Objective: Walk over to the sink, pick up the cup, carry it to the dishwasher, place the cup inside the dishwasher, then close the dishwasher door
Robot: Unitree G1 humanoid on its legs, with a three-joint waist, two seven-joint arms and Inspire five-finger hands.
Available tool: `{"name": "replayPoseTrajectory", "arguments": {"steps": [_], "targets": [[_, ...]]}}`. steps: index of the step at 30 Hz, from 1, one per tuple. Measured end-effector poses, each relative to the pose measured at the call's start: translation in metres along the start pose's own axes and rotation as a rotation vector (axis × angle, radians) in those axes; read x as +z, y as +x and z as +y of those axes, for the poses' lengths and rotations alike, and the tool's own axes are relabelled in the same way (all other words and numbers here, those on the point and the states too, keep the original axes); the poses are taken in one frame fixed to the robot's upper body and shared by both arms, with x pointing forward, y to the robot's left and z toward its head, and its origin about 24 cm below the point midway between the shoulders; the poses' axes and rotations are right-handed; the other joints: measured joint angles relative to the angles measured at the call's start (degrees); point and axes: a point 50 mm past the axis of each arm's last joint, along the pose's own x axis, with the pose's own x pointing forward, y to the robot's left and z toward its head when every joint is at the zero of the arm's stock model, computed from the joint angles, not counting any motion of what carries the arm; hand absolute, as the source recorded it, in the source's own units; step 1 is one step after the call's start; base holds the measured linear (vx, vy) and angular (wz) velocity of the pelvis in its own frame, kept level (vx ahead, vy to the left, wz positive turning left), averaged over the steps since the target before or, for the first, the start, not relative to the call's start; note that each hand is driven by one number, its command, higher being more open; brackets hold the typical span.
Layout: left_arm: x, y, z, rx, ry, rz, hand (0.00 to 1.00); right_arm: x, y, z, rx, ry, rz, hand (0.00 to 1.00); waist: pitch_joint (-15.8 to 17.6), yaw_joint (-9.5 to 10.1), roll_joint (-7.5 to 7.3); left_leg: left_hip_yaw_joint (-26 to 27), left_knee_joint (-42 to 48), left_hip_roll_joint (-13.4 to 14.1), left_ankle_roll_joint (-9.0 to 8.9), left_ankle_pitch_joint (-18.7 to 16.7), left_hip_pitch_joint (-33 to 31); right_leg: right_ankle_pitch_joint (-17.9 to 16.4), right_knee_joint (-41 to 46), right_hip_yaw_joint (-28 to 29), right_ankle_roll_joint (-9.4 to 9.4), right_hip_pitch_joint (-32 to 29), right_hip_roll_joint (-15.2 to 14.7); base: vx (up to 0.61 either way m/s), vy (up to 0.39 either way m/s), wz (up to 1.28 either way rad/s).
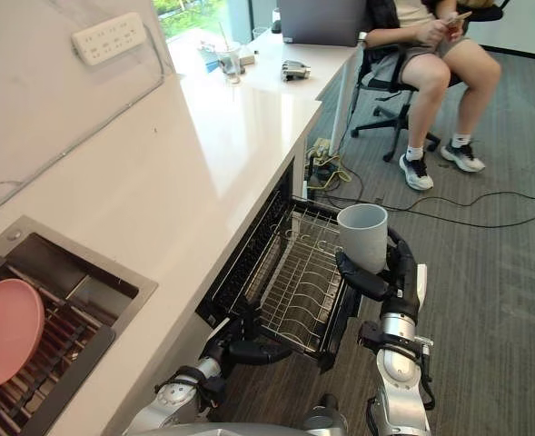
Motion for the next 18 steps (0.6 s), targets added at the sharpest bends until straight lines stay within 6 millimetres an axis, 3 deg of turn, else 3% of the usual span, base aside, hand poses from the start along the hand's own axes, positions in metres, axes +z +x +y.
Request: {"name": "replayPoseTrajectory", "arguments": {"steps": [3, 7, 9, 12, 18], "targets": [[-0.010, -0.009, 0.008, 0.042, 0.028, 0.007, 1.00, -0.006, 0.000, -0.003, 0.014, -0.060, 0.015, 0.00, -0.08, 0.58, 0.92, -1.23, -1.72, -0.61, 0.39, 1.14, 0.01, -1.60, 1.61, -1.57, 0.43, 0.04, -0.59, -0.06, 0.017, 0.30], [-0.023, -0.012, 0.008, 0.046, 0.057, 0.042, 1.00, -0.018, -0.002, -0.018, 0.006, -0.165, 0.040, 0.00, -0.82, 1.30, 2.19, -1.72, -6.11, -3.84, 3.48, 3.98, 0.39, -2.25, 2.48, -3.72, 1.45, 0.08, -3.12, 0.00, 0.040, 0.35], [-0.030, -0.013, 0.009, 0.045, 0.102, 0.074, 1.00, -0.031, -0.004, -0.026, 0.000, -0.197, 0.096, 0.00, -1.12, 0.96, 2.92, -0.71, -7.92, -5.08, 3.33, 5.54, 0.82, -2.76, 2.78, -6.05, 2.15, 1.16, -4.31, 0.06, 0.050, 0.60], [-0.045, -0.018, 0.020, 0.099, 0.137, 0.136, 1.00, -0.054, -0.010, -0.030, 0.019, -0.239, 0.197, 0.00, -1.31, 2.82, 3.89, -1.52, -9.49, -5.77, 2.52, 6.10, 2.09, -2.81, 2.68, -7.40, 2.16, 2.68, -4.68, 0.05, 0.020, 0.30], [-0.083, -0.035, 0.049, 0.260, 0.137, 0.326, 1.00, -0.061, -0.004, -0.030, 0.064, -0.179, 0.247, 0.00, -1.08, 2.82, 3.54, -4.34, -12.70, -5.72, 1.30, 9.10, 2.47, -3.14, 2.46, -11.83, 2.18, 4.59, -3.68, 0.01, -0.035, 0.33]]}}
